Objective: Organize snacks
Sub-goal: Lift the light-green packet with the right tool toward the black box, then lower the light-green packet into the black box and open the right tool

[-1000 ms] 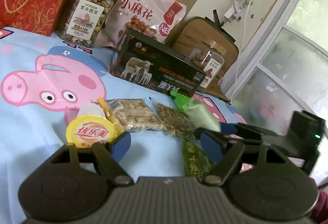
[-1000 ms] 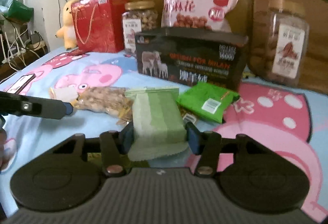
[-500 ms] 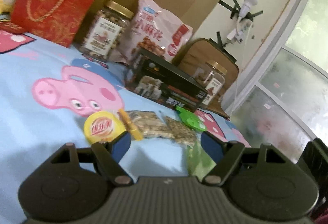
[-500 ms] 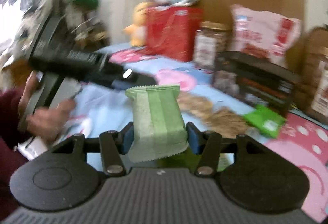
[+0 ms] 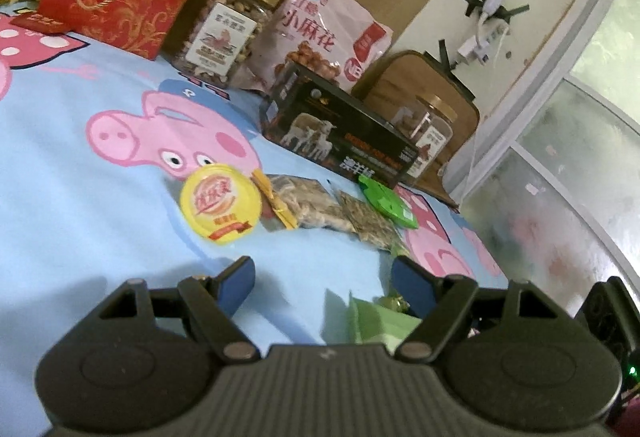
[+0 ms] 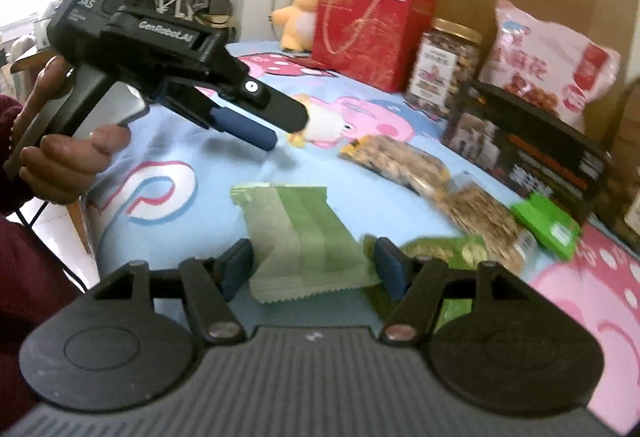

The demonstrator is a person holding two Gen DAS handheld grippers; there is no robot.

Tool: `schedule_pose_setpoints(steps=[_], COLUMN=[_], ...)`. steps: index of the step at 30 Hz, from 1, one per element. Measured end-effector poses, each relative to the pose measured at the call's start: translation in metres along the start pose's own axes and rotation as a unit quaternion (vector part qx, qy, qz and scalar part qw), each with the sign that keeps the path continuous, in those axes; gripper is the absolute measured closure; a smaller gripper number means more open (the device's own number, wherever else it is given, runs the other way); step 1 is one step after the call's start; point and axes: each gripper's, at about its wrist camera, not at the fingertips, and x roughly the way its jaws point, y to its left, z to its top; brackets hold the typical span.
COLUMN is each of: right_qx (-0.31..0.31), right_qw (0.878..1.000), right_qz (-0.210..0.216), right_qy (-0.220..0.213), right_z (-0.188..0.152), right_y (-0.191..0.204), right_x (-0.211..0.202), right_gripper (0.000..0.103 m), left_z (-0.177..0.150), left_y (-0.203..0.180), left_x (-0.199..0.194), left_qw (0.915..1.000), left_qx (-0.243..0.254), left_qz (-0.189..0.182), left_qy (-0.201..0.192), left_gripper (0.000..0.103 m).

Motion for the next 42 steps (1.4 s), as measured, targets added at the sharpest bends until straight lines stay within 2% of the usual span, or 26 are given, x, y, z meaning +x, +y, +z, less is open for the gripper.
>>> schedule_pose_setpoints(steps=[4,13,18,22,24,26,29,32,33,37,42], right_qx=[0.026,0.027,0.043,0.071,0.087,0.1,0.103,0.099,0.1,0.11,0.148], right_qw=[1.0,0.999,0.999,0.997,0.996,0.995,0.995,0.995,0.995,0.993,0.984], right_qz=[-0.007,-0.021,-0.028,-0.034,-0.029,-0.019,0.002,0.018,0.023,0.045,0.056], right_qy=[0.0,-0.007,-0.014,-0.018,-0.017,-0.012,-0.005,-0.012,-0.013,-0.024,-0.08], right_z=[-0.008,-0.012,-0.02,-0.031,-0.036,-0.04,-0.043,-0.037,-0.035,-0.027,-0.005], right_y=[-0.005,-0.007,-0.016,-0.025,-0.03,-0.032,-0.029,-0.027,-0.026,-0.029,-0.052], right_x=[-0.007,-0.014,-0.024,-0.037,-0.043,-0.047,-0.045,-0.038,-0.035,-0.031,-0.037], right_gripper=[0.034,0.033,0.022,0.019,0.02,0.022,0.037,0.054,0.057,0.059,0.059], left_z=[-0.001,-0.005,-0.014,-0.016,-0.016,-0.018,-0.021,-0.02,-0.019,-0.004,0.038], left_y=[-0.006,-0.031,-0.046,-0.051,-0.054,-0.056,-0.06,-0.062,-0.062,-0.061,-0.069], left_x=[0.005,0.021,0.039,0.039,0.039,0.04,0.043,0.043,0.042,0.03,0.033], left_qw=[0.9998,0.9971,0.9936,0.9921,0.9912,0.9891,0.9868,0.9869,0.9873,0.9903,0.9927], left_qx=[0.007,0.046,0.074,0.084,0.085,0.085,0.086,0.088,0.089,0.082,0.089], left_qz=[-0.008,-0.028,-0.019,-0.021,-0.023,-0.034,-0.042,-0.037,-0.033,-0.037,-0.041], left_qy=[0.016,0.054,0.084,0.09,0.099,0.116,0.131,0.13,0.128,0.106,0.07], left_gripper=[0.025,0.025,0.029,0.029,0.036,0.05,0.06,0.062,0.062,0.062,0.062])
